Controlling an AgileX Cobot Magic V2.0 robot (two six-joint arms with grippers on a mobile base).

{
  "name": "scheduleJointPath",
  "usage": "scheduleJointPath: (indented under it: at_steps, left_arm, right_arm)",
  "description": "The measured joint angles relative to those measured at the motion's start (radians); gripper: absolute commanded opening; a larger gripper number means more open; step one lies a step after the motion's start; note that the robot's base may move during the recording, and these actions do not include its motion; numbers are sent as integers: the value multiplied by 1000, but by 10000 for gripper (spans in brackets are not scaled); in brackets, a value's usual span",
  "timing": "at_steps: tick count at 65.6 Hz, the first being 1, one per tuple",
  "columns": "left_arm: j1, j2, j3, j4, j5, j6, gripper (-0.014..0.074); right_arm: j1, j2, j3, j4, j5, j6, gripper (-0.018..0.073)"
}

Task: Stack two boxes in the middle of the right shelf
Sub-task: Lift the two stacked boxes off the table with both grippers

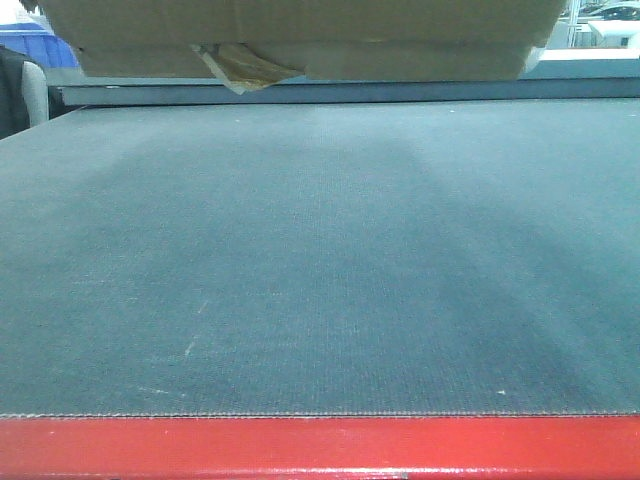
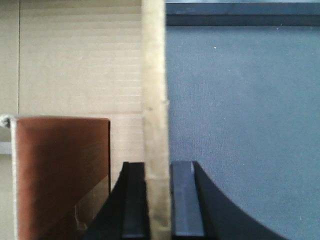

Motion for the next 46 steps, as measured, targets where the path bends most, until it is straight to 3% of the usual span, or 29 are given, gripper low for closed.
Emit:
scheduleJointPath:
  at_steps: [46]
  left_arm:
    - [0, 0, 0, 4, 0, 0, -111]
  right_arm:
    - [0, 0, 0, -2, -2, 0, -154]
